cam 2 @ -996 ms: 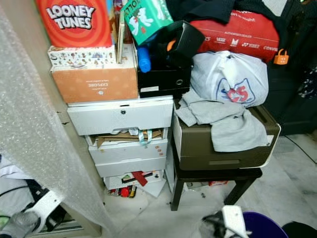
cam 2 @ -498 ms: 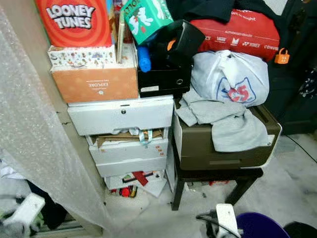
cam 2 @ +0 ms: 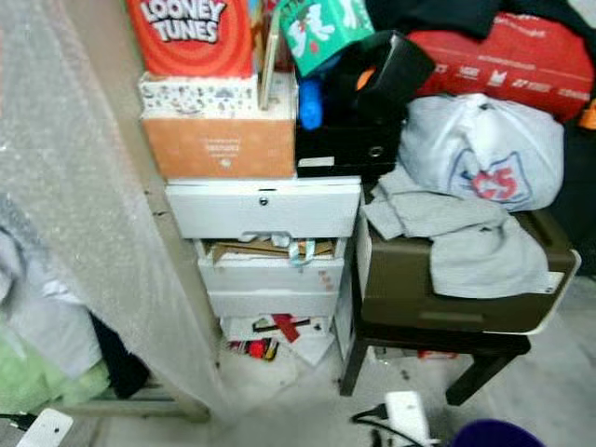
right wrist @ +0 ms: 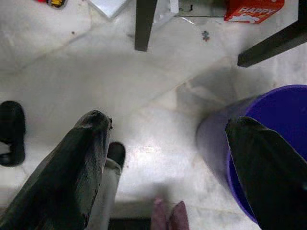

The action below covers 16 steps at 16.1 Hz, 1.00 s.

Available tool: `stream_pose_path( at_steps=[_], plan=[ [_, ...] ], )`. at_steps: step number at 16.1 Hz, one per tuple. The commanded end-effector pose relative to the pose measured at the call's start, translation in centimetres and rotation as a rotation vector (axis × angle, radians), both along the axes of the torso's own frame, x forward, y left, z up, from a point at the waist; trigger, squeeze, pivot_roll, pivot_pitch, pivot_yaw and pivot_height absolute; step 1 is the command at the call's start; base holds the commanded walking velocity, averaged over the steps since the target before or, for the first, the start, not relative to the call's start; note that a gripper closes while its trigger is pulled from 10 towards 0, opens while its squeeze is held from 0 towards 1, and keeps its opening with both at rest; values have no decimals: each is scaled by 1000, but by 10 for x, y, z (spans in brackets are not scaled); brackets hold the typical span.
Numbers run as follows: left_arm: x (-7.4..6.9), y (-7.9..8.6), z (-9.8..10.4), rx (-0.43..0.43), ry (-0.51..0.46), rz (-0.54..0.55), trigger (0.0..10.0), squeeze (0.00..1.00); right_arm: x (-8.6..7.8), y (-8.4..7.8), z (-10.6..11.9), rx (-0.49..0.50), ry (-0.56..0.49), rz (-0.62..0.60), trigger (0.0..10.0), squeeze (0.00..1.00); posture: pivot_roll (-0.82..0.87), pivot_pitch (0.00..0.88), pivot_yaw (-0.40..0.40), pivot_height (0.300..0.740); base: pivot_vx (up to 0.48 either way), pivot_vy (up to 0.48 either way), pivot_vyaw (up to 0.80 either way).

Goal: Clean up the room

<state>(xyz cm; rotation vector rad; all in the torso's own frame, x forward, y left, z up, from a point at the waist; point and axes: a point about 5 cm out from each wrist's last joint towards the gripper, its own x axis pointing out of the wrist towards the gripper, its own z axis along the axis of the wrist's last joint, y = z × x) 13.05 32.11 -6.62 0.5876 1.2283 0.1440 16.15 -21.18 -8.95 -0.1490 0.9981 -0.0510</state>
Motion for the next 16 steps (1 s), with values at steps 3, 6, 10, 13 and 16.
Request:
stream_pose_path(
  at_steps=[3, 6, 10, 13, 16],
  plan=[
    [13, -6, 2, -33, -48, -1, 10000, 0, -4, -5, -1, -18, 17, -37, 10000, 0, -80, 0, 22, 740, 0, 0, 0],
    [25, -21, 0, -125, -123, 70, 10000, 0, 7, -6, 3, 28, -10, -146, 10000, 0, -107, 0, 37, 740, 0, 0, 0],
    [31, -35, -4, -145, -112, 30, 10000, 0, 16, -9, 7, -24, 7, -85, 10000, 0, -124, 0, 46, 740, 0, 0, 198],
    [36, -40, -3, -154, -120, 27, 10000, 0, 23, -11, 11, -17, -9, -94, 10000, 0, -132, 0, 50, 740, 0, 0, 533],
    [40, -44, -3, -162, -125, 21, 10000, 0, 19, -12, 9, -19, -5, -117, 10000, 0, -135, 0, 55, 740, 0, 0, 0]
  ],
)
